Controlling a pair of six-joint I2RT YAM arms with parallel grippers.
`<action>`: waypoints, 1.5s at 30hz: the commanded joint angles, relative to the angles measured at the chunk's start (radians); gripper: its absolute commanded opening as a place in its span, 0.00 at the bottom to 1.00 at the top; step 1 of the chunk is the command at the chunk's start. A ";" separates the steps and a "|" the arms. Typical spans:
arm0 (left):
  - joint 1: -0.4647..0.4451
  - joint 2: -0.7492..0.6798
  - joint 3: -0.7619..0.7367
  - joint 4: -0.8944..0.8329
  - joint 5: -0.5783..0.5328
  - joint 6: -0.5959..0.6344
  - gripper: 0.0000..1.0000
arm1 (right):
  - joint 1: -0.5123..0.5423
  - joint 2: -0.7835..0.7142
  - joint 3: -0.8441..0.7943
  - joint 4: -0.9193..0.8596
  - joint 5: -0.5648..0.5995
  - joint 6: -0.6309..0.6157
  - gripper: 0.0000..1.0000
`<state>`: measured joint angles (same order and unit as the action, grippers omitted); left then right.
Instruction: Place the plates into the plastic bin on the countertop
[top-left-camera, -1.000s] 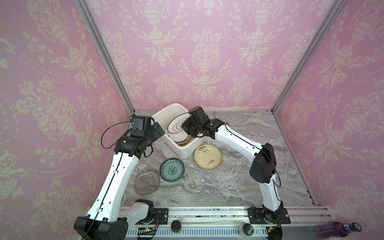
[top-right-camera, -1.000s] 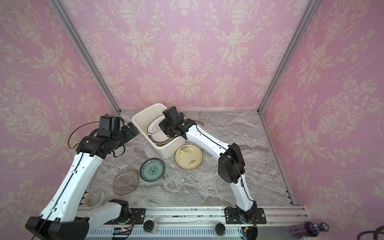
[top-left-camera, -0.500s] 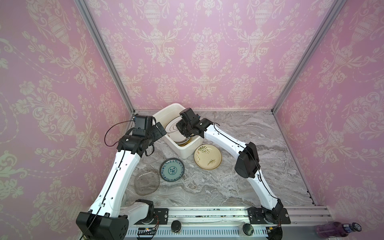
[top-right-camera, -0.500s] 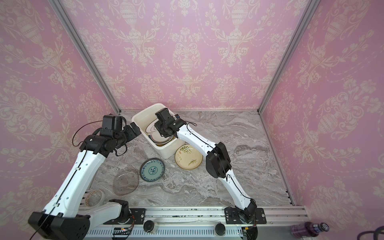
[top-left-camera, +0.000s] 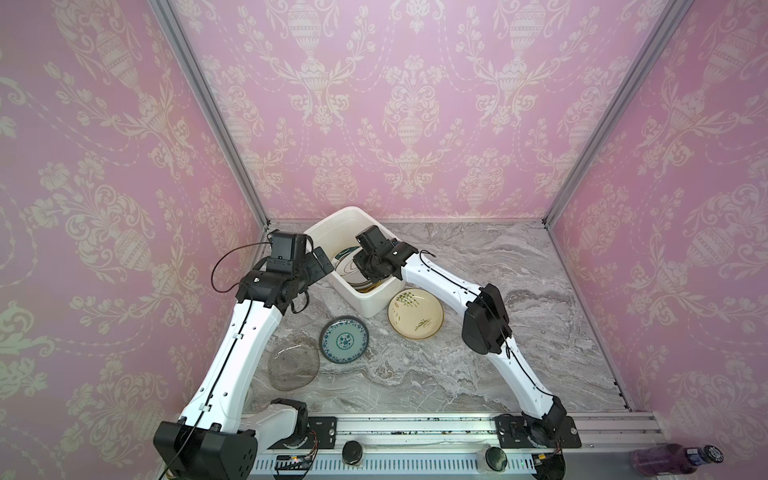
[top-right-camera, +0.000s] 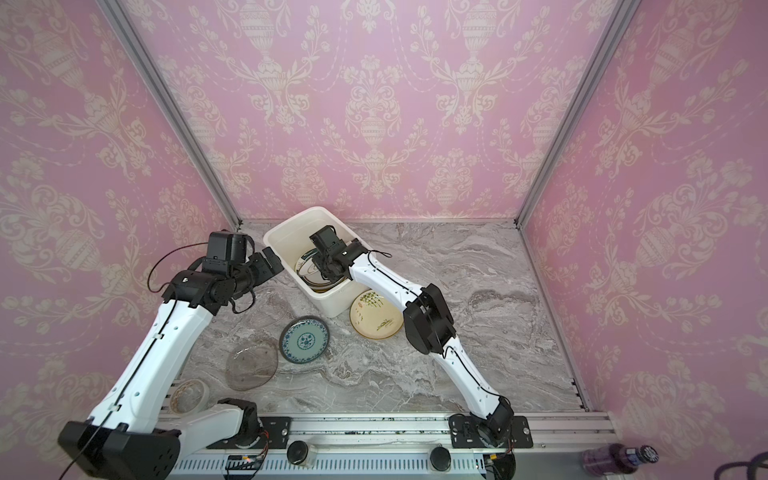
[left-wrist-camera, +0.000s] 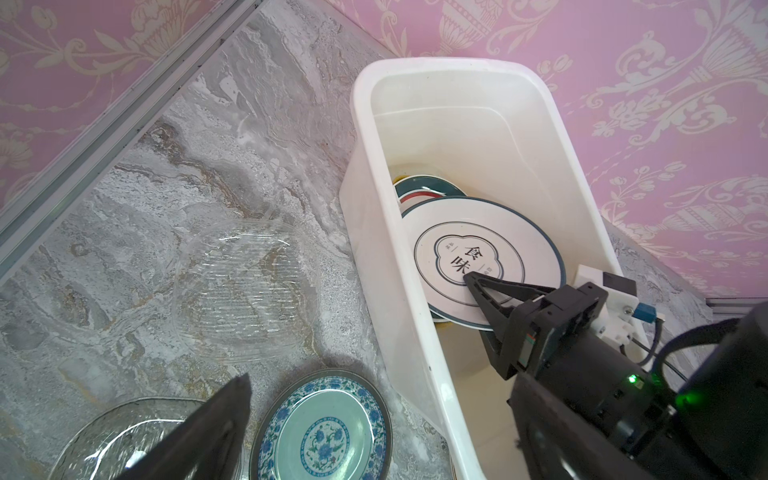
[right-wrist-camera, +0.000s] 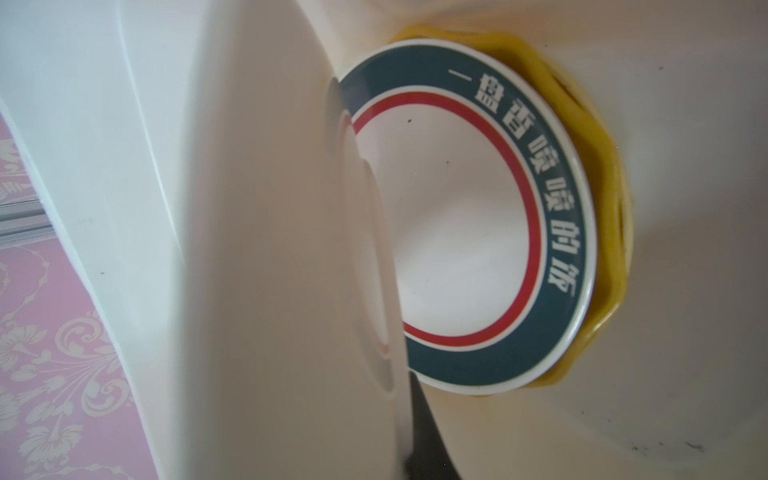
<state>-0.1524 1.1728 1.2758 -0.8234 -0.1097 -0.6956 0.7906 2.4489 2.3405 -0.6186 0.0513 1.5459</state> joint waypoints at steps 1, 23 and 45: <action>0.008 0.002 -0.015 0.007 0.011 0.025 0.99 | 0.005 0.021 0.041 0.011 0.001 -0.006 0.08; 0.009 0.001 -0.009 0.000 0.005 0.025 0.99 | 0.002 0.047 0.044 -0.098 -0.021 -0.073 0.55; 0.008 0.049 0.036 -0.044 0.006 0.043 0.99 | -0.039 0.190 0.163 -0.006 -0.090 -0.123 0.80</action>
<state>-0.1524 1.2125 1.2804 -0.8387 -0.1093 -0.6834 0.7662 2.6141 2.4840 -0.6186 -0.0422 1.4536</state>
